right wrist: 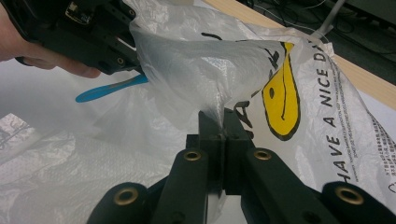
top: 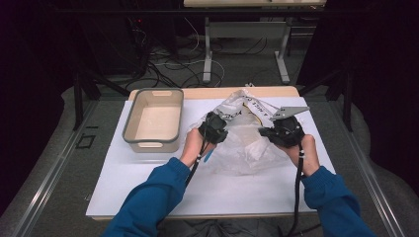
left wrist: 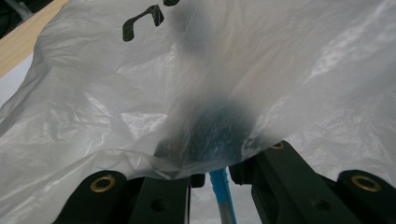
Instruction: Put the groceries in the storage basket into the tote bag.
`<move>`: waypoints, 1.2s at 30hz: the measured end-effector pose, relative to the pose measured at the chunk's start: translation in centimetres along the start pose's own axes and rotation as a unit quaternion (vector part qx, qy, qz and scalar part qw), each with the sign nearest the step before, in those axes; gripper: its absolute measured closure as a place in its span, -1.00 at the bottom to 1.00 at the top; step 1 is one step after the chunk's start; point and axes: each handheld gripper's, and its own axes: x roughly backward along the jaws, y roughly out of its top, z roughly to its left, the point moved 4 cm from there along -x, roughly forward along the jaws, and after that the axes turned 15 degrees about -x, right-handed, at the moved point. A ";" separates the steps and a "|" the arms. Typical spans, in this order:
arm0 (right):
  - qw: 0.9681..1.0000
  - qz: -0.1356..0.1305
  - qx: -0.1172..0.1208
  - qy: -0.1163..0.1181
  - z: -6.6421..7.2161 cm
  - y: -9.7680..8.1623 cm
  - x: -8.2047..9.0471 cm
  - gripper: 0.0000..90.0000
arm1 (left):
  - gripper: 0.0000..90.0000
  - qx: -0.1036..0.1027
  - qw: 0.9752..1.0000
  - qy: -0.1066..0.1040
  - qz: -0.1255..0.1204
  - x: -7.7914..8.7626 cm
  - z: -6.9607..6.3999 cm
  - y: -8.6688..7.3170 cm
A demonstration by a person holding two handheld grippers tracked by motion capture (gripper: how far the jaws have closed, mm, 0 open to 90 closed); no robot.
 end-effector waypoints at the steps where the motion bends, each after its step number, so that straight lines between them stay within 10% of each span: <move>1: 1.000 0.001 0.000 0.002 0.0 0.0 0.0 1.00 | 0.79 0.000 1.000 0.002 -0.002 -0.1 0.1 0.1; 36: 1.000 0.005 0.005 0.007 0.3 -0.2 -0.4 1.00 | 0.79 0.038 0.999 0.024 -0.030 -1.8 0.5 2.0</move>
